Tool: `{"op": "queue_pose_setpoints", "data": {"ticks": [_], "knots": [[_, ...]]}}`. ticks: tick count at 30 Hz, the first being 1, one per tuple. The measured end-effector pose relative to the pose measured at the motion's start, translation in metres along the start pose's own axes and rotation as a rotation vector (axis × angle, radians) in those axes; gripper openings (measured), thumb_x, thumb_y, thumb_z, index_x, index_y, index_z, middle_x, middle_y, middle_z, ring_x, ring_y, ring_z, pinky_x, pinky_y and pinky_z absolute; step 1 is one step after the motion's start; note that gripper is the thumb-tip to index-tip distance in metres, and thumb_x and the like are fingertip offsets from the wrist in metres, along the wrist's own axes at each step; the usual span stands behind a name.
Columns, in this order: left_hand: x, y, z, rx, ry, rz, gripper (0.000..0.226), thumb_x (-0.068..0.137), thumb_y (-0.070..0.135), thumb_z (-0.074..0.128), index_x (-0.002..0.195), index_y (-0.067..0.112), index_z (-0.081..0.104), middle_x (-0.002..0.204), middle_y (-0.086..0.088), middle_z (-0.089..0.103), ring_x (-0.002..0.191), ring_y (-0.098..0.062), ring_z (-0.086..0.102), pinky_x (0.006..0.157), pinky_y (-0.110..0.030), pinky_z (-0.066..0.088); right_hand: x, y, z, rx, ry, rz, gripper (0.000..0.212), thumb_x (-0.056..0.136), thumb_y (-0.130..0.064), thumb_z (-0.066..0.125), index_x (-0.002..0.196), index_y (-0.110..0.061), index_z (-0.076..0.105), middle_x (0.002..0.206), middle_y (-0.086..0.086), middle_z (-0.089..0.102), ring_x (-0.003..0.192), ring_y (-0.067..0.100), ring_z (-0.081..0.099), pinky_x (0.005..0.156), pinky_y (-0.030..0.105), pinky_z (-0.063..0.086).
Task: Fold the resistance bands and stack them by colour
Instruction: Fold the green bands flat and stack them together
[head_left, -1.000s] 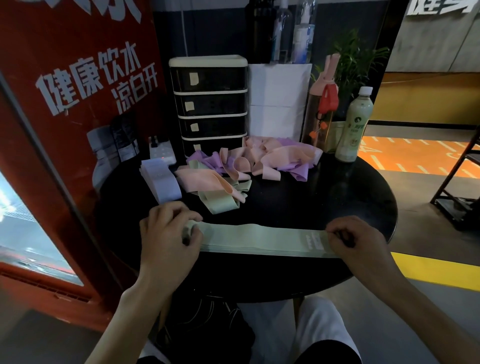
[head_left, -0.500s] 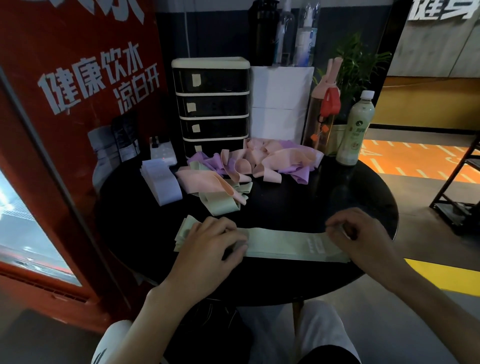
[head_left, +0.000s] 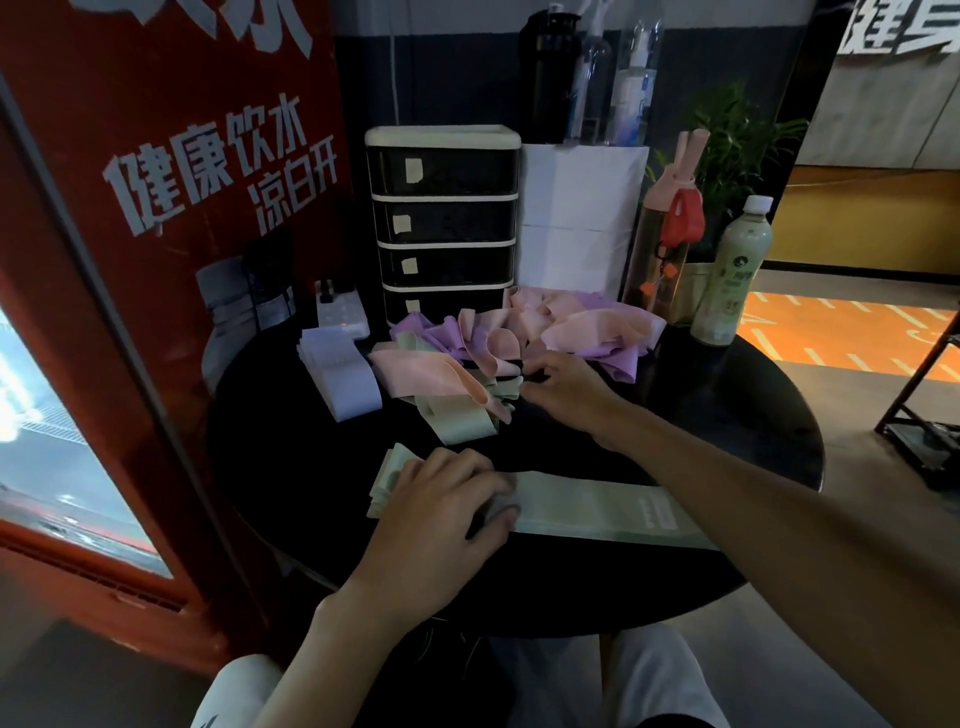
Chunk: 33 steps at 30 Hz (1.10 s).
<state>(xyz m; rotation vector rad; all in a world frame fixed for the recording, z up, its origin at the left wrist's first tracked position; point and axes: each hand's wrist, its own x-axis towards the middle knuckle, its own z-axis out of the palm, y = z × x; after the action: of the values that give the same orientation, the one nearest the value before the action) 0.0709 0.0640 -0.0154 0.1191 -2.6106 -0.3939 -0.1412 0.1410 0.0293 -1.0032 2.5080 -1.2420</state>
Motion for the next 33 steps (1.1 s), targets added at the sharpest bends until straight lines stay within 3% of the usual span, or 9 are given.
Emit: {"op": "queue_pose_setpoints", "data": {"ticks": [4, 8, 11, 16, 19, 21, 24, 28, 33], "knots": [[0.001, 0.0, 0.001, -0.013, -0.008, -0.003, 0.041, 0.092, 0.057, 0.037, 0.108, 0.033, 0.066, 0.108, 0.02, 0.054, 0.104, -0.007, 0.047, 0.088, -0.029, 0.034, 0.014, 0.003, 0.016, 0.016, -0.052, 0.01, 0.027, 0.09, -0.024, 0.065, 0.115, -0.015, 0.068, 0.102, 0.002, 0.064, 0.086, 0.013, 0.059, 0.068, 0.017, 0.044], [0.001, 0.0, 0.001, -0.012, 0.007, 0.011, 0.037, 0.092, 0.054, 0.04, 0.105, 0.031, 0.066, 0.107, 0.018, 0.055, 0.102, -0.009, 0.048, 0.086, -0.032, 0.037, 0.016, 0.004, 0.021, 0.046, -0.003, -0.011, 0.017, 0.09, -0.018, 0.064, 0.084, -0.007, 0.074, 0.087, 0.012, 0.069, 0.073, 0.013, 0.056, 0.065, 0.025, 0.045], [0.001, -0.001, 0.003, -0.002, 0.021, 0.02, 0.036, 0.092, 0.053, 0.041, 0.104, 0.03, 0.066, 0.106, 0.017, 0.055, 0.101, -0.01, 0.049, 0.084, -0.032, 0.038, 0.017, -0.001, 0.014, 0.084, 0.109, -0.063, 0.023, 0.089, -0.013, 0.062, 0.066, -0.014, 0.069, 0.068, 0.004, 0.059, 0.061, 0.01, 0.05, 0.06, 0.028, 0.042], [0.0, -0.003, 0.007, 0.008, 0.083, 0.048, 0.028, 0.092, 0.049, 0.048, 0.101, 0.03, 0.067, 0.103, 0.015, 0.057, 0.098, -0.012, 0.053, 0.08, -0.032, 0.04, 0.014, -0.027, -0.016, 0.254, 0.264, -0.154, 0.014, 0.083, 0.0, 0.064, 0.075, -0.007, 0.072, 0.071, 0.007, 0.071, 0.063, 0.006, 0.066, 0.06, 0.021, 0.055], [0.0, -0.002, 0.006, -0.052, 0.121, 0.052, 0.026, 0.091, 0.047, 0.054, 0.1, 0.029, 0.069, 0.102, 0.015, 0.059, 0.097, -0.01, 0.054, 0.08, -0.029, 0.041, 0.015, -0.037, -0.036, 0.269, 0.374, -0.145, 0.019, 0.083, 0.002, 0.063, 0.079, -0.016, 0.069, 0.079, -0.001, 0.067, 0.062, 0.001, 0.061, 0.056, 0.016, 0.053], [0.001, 0.0, 0.002, -0.098, 0.148, 0.048, 0.026, 0.09, 0.044, 0.055, 0.099, 0.026, 0.07, 0.1, 0.016, 0.058, 0.095, -0.006, 0.052, 0.081, -0.026, 0.041, 0.012, -0.042, -0.048, 0.258, 0.407, -0.175, 0.017, 0.083, 0.003, 0.061, 0.084, -0.012, 0.069, 0.081, -0.002, 0.064, 0.059, -0.003, 0.056, 0.053, 0.012, 0.048], [0.013, 0.006, -0.011, -0.085, 0.184, 0.078, 0.024, 0.089, 0.039, 0.052, 0.095, 0.025, 0.07, 0.098, 0.015, 0.06, 0.095, -0.007, 0.053, 0.079, -0.032, 0.045, 0.006, -0.053, -0.066, 0.258, 0.447, -0.259, 0.017, 0.083, 0.006, 0.059, 0.092, -0.009, 0.065, 0.088, 0.001, 0.06, 0.059, -0.008, 0.053, 0.054, 0.006, 0.041], [0.054, 0.018, -0.041, -0.194, 0.267, 0.084, 0.018, 0.089, 0.031, 0.053, 0.09, 0.022, 0.068, 0.091, 0.014, 0.061, 0.091, -0.007, 0.056, 0.08, -0.034, 0.046, 0.005, -0.063, -0.086, 0.349, 0.481, -0.333, 0.026, 0.083, 0.008, 0.06, 0.097, -0.013, 0.052, 0.083, -0.002, 0.055, 0.071, 0.007, 0.052, 0.061, 0.011, 0.045], [0.116, 0.033, -0.079, -0.345, 0.334, 0.039, 0.019, 0.086, 0.029, 0.056, 0.095, 0.017, 0.068, 0.085, 0.013, 0.06, 0.082, -0.006, 0.058, 0.074, -0.029, 0.05, -0.002, -0.076, -0.109, 0.399, 0.538, -0.449, 0.028, 0.086, 0.009, 0.059, 0.104, -0.01, 0.049, 0.084, 0.005, 0.055, 0.077, 0.009, 0.055, 0.069, 0.014, 0.052]]}}
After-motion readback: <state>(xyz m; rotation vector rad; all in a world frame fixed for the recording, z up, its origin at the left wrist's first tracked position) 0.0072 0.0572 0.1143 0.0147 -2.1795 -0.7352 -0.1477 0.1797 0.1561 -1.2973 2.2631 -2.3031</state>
